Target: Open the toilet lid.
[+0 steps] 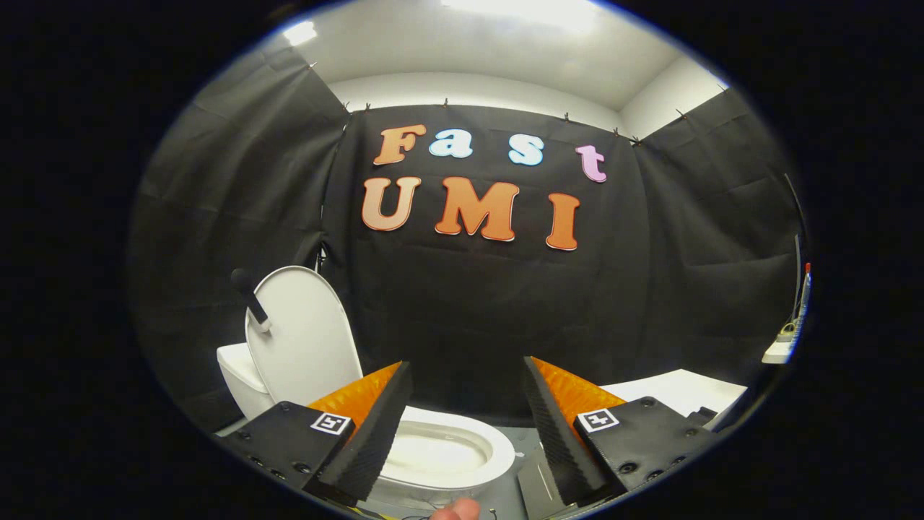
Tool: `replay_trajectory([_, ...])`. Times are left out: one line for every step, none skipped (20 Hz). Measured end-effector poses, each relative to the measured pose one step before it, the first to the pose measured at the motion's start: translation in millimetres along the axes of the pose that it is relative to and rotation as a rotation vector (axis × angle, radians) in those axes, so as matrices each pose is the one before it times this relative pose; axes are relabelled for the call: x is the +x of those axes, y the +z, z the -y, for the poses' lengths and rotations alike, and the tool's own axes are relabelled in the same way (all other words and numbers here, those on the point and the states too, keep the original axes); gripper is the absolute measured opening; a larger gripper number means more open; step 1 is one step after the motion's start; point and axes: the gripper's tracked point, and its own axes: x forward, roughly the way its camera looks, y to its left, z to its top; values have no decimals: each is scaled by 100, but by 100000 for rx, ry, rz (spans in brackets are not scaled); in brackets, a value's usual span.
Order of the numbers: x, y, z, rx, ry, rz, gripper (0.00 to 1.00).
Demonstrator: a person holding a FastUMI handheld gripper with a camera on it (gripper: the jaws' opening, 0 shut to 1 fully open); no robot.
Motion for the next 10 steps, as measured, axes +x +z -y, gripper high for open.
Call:
replay_trajectory([-95, -211, -2, 5, -288, -557, 98])
replay_trajectory([-151, -180, 50, -347, -516, -330, 98])
replay_trajectory([-130, 5, 234, -410, -1231, -171, 98])
replay_trajectory([-99, -180, 394, -171, -1800, -605, 98])
replay_trajectory([-118, -99, 327, 453, -1365, -213, 98])
replay_trajectory([-150, 293, -125, 1128, 109, 899, 98])
replay_trajectory([-317, 332, -528, 1148, 1142, 1056, 98])
replay_trajectory([-16, 32, -307, 87, 660, 188, 98])
replay_trajectory([89, -132, 18, -760, -183, -177, 98])
replay_trajectory([-20, -82, -23, -901, -59, -252, 98])
